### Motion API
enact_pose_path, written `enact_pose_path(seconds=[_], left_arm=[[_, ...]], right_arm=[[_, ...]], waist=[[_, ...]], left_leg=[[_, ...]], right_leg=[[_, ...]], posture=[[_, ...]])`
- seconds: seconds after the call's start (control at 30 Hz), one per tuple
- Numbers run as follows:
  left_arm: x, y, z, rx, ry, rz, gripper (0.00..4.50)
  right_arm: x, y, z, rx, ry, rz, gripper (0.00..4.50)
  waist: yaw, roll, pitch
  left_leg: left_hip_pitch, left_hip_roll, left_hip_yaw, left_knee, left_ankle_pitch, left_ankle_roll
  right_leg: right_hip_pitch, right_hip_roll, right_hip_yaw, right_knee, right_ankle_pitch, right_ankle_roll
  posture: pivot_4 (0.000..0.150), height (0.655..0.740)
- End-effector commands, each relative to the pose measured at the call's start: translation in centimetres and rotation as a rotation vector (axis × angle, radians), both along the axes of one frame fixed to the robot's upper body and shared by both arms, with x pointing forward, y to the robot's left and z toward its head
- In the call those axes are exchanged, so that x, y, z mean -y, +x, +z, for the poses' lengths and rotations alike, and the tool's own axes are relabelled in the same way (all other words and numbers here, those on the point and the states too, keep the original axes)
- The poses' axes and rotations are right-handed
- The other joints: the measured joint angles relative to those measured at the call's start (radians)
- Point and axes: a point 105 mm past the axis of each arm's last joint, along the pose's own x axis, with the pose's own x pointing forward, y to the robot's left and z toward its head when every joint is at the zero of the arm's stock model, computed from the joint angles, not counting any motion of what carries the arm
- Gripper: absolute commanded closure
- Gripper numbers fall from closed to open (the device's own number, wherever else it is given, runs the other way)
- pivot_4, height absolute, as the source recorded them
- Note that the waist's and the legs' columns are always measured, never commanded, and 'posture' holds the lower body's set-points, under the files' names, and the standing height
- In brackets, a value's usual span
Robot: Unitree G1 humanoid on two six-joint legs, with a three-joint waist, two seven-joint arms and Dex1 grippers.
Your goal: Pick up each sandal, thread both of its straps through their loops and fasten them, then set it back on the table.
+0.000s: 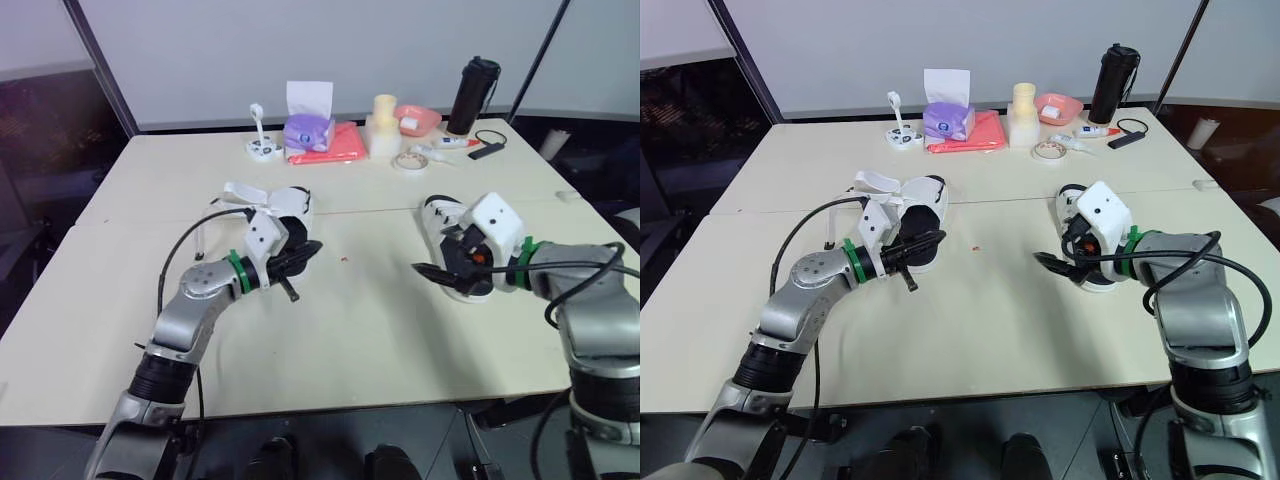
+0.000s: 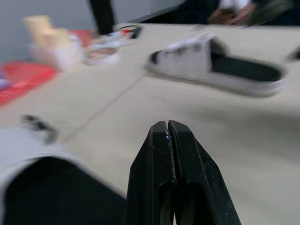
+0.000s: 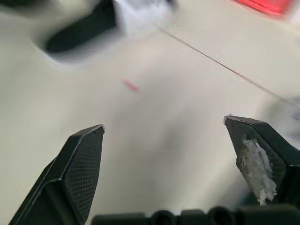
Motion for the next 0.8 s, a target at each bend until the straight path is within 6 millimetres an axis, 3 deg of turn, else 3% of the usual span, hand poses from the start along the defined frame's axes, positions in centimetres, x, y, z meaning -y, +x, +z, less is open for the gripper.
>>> enact_pose_path(seconds=[0.03,0.13,0.3,0.47,0.8], left_arm=[[-1.2,1.3,2.2,0.195,0.109,0.109,3.98],[-2.4,2.4,2.9,0.322,0.238,0.184,2.80],[-3.3,4.5,3.8,0.585,0.522,0.272,0.26],[-2.9,5.9,2.7,0.680,0.644,0.280,0.12],[-1.0,8.7,-0.4,0.651,0.790,0.303,0.12]], right_arm=[[-1.3,-0.9,0.8,-0.004,0.117,0.016,0.00],[-2.6,-1.5,0.4,-0.035,0.184,0.035,0.00],[-4.1,-1.7,-0.6,-0.120,0.343,0.013,0.00],[-5.1,-2.2,-2.2,-0.163,0.343,0.005,0.00],[-5.1,-1.8,-2.6,-0.181,0.356,-0.034,0.00]], waist=[[0.009,0.000,0.000],[0.019,0.000,0.000],[0.023,0.000,0.000],[0.019,0.000,0.000],[0.015,-0.001,0.000]], left_leg=[[0.000,0.000,0.000,0.000,0.000,0.000],[0.000,0.000,0.000,0.000,0.000,0.000],[-0.001,-0.001,0.000,0.000,0.000,0.000],[-0.001,-0.002,0.000,0.000,0.000,0.000],[-0.002,-0.001,0.002,0.000,0.001,0.000]], right_leg=[[0.000,0.000,0.000,0.000,0.000,0.000],[-0.001,0.000,0.000,0.000,0.000,0.000],[-0.001,0.000,0.000,0.001,0.000,0.000],[-0.003,0.000,0.000,0.002,0.000,0.000],[-0.009,0.000,0.000,0.011,0.000,0.001]], posture=[[0.150,0.7400],[0.150,0.7400],[0.150,0.7400],[0.150,0.7400],[0.150,0.7400]])
